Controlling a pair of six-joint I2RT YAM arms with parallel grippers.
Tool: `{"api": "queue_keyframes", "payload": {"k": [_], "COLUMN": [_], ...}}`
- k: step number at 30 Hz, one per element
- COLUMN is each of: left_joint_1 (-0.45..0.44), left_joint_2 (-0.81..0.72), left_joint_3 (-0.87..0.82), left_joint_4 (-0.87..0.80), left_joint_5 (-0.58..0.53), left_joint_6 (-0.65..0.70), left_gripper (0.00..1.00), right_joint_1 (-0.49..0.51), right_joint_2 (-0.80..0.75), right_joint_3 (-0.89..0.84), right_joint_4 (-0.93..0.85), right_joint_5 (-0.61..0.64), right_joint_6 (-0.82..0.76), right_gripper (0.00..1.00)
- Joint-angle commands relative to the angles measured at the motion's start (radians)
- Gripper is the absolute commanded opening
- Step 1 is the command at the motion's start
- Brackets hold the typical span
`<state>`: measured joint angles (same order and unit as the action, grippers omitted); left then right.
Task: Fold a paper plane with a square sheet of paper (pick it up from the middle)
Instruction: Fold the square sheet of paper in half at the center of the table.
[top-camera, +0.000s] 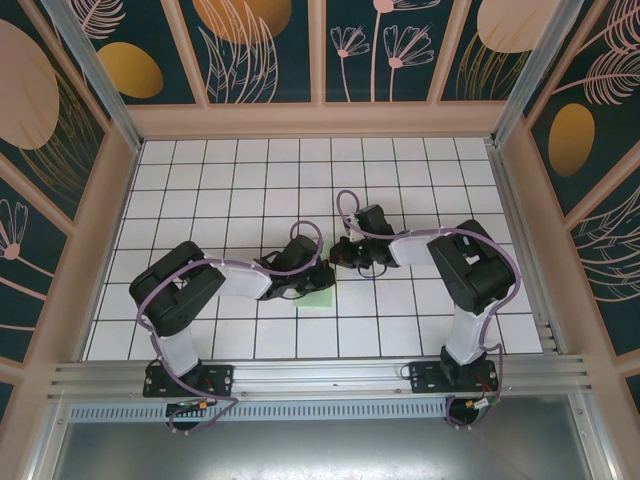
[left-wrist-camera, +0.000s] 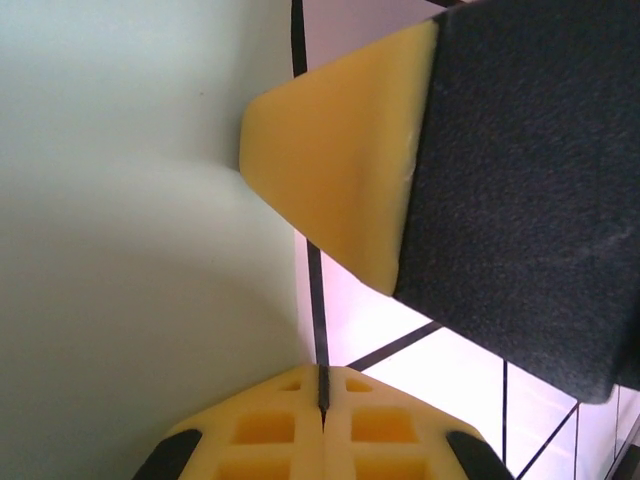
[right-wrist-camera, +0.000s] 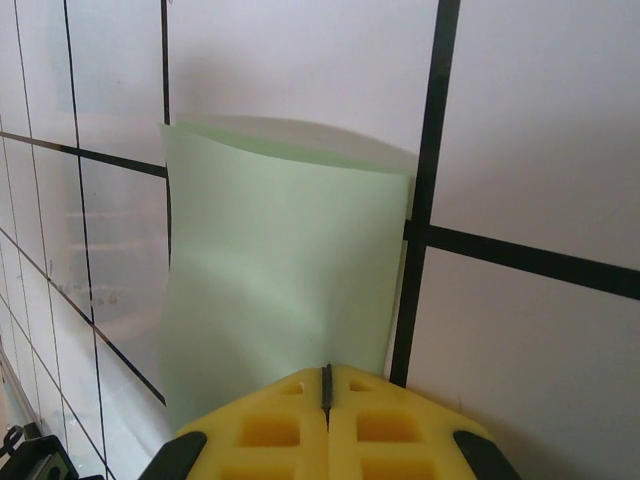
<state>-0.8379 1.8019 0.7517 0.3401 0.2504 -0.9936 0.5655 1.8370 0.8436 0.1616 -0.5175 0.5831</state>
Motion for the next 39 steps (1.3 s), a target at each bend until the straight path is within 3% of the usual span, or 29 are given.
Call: {"api": "queue_keyframes", "payload": {"k": [1,16,35,39], "left_joint_1": [-0.016,-0.144,-0.199,-0.194], "left_joint_2": [0.010,-0.018,-0.144,-0.241], "left_joint_3": [-0.027,-0.093,-0.182,-0.139], "left_joint_4": [-0.022,-0.042,0.036,-0.074], "left_joint_5": [0.028,-0.014,0.013,-0.086], "left_joint_6": [-0.027,-0.112,-0.154,-0.097], "left_gripper": [0.00,0.00,0.00,0.00], "right_joint_1": [0.015,0.000,-0.012,0.004], "right_joint_2": [0.029,0.058,0.046,0.017], "right_joint_3": [-0.005,0.000,-0.042,-0.073], "right_joint_4": [-0.069,-0.086,-0.068,-0.059], "right_joint_5": [0.024,0.051,0.058,0.041], "right_joint_6": [0.007,0.021,0.045,0.061], "right_gripper": [0.00,0.00,0.00,0.00]}}
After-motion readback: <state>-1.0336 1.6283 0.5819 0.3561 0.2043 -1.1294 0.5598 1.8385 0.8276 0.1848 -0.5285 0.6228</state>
